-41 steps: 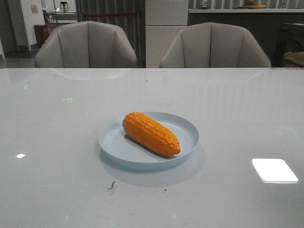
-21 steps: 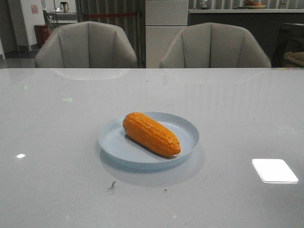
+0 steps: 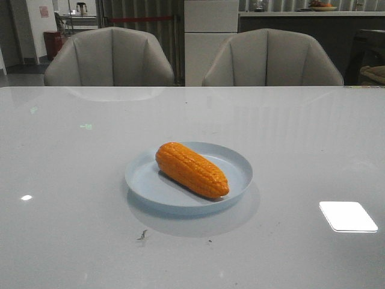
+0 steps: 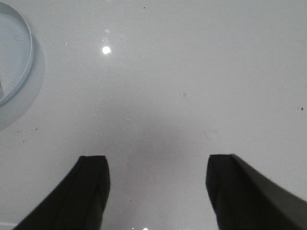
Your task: Place corn on plate with both arms
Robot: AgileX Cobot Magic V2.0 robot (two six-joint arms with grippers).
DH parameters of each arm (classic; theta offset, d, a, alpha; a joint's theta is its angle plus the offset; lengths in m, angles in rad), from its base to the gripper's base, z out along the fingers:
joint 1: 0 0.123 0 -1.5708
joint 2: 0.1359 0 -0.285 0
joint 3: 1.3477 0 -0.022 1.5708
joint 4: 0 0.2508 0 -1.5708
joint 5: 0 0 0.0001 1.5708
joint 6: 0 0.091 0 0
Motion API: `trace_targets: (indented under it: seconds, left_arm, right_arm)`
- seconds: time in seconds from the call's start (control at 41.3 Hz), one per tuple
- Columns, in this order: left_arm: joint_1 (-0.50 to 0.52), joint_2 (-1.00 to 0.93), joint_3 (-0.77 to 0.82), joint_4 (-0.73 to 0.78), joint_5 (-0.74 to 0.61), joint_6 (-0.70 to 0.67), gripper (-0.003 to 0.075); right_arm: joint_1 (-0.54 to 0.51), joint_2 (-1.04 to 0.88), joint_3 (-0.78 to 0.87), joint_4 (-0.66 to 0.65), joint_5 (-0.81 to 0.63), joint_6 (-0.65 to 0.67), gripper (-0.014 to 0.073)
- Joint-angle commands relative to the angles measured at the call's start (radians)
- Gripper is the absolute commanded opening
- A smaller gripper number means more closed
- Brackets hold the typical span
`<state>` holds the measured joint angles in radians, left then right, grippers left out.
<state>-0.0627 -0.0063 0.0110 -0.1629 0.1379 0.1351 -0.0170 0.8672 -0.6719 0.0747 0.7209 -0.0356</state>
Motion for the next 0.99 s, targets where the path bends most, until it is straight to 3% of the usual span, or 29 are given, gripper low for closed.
trace_targets:
  seconds: [0.0, 0.798, 0.895, 0.968]
  left_arm:
    - [-0.008, -0.021, 0.037, -0.014, -0.025, -0.004, 0.0094]
    - [-0.008, -0.021, 0.037, -0.014, -0.023, -0.004, 0.0094]
    - [-0.008, -0.021, 0.037, -0.014, -0.023, -0.004, 0.0094]
    - [-0.008, -0.021, 0.037, -0.014, -0.023, -0.004, 0.0094]
  right_arm:
    - [-0.008, -0.008, -0.025, 0.007, -0.059, -0.009, 0.0540]
    - [-0.003, -0.077, -0.004, 0.015, -0.071, -0.009, 0.0539]
    - [-0.003, -0.120, 0.021, 0.032, -0.091, -0.009, 0.0479]
    - [-0.003, -0.152, 0.049, 0.033, -0.134, -0.009, 0.0387]
